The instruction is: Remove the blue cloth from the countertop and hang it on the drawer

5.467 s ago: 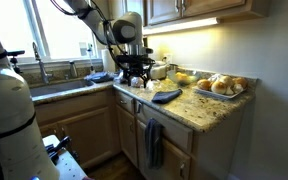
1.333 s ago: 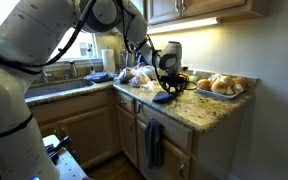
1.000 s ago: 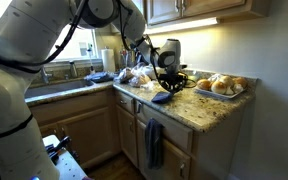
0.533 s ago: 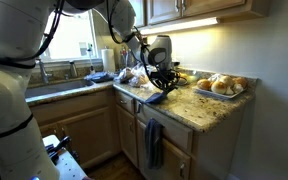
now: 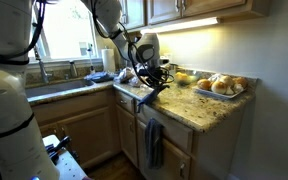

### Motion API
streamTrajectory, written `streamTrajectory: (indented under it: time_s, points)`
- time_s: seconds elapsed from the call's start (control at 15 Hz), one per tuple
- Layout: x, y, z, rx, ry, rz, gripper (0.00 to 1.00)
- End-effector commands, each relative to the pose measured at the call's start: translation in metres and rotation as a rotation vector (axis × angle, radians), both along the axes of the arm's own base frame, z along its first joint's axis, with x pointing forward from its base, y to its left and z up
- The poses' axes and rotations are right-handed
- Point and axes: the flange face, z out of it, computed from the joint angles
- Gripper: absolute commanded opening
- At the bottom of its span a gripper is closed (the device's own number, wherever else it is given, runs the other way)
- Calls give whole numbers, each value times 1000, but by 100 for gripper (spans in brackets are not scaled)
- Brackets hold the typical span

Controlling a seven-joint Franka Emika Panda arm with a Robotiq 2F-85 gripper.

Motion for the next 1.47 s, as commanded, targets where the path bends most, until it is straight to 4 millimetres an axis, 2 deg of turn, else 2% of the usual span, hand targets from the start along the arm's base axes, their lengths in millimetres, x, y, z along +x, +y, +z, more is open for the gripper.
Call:
streamTrajectory:
  time_s: [0.0,0.2,0.27,0.6,1.13,1.4]
  points:
    - [0,0,0,-1,1,-2,10]
    - [-1,-2,0,-2,2,-5,10]
    - [-1,-2,0,-2,2,-6,7]
    - [-34,24,-1,-28,8,23,7]
    - [-98,74,-1,-69,-23,76,7]
    - [-122,86,-4,-119,-50,77,7]
